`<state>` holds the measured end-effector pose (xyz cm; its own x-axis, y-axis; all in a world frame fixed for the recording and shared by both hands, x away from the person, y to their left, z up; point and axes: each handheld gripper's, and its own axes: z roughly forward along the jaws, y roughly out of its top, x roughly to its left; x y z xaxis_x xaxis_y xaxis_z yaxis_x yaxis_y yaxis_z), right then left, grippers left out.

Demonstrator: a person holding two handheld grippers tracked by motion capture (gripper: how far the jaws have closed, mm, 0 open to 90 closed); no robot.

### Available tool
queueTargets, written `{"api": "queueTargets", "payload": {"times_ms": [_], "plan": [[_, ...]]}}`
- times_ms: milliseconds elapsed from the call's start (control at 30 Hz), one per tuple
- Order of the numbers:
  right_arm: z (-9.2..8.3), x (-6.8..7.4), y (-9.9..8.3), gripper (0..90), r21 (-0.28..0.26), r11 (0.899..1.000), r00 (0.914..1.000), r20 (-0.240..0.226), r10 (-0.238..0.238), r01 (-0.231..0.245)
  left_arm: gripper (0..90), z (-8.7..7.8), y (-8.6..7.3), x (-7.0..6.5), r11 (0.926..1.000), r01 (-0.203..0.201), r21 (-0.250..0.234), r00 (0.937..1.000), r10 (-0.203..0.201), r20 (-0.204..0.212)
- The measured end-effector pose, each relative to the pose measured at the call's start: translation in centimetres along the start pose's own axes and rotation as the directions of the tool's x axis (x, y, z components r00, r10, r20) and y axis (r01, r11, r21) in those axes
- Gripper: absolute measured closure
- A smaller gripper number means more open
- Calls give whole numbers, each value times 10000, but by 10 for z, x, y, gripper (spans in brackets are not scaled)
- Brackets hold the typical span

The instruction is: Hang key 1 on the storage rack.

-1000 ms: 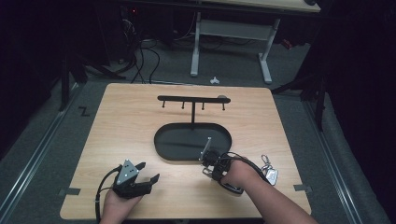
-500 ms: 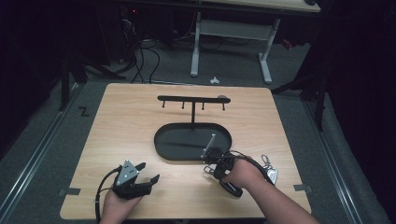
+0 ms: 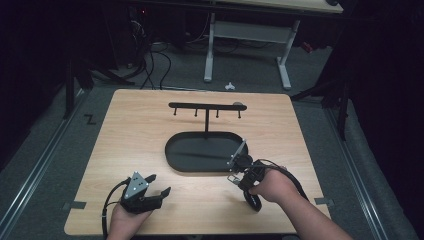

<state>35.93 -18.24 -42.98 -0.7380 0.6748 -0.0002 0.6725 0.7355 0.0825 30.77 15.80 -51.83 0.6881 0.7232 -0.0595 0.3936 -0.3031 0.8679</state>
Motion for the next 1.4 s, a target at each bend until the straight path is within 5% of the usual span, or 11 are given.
{"api": "queueTargets", "payload": {"times_ms": [733, 1400], "plan": [[-36, -13, -3, 803, -811, 9965, 9996, 221, 199, -181, 301, -14, -6, -1, 9991, -335, -259, 9993, 330, -194], [-59, -29, 29, 804, -1309, 9908, 9983, 428, 392, -333, 298, -29, -16, 3, 9995, -309, -69, 9986, 305, -427]]}}
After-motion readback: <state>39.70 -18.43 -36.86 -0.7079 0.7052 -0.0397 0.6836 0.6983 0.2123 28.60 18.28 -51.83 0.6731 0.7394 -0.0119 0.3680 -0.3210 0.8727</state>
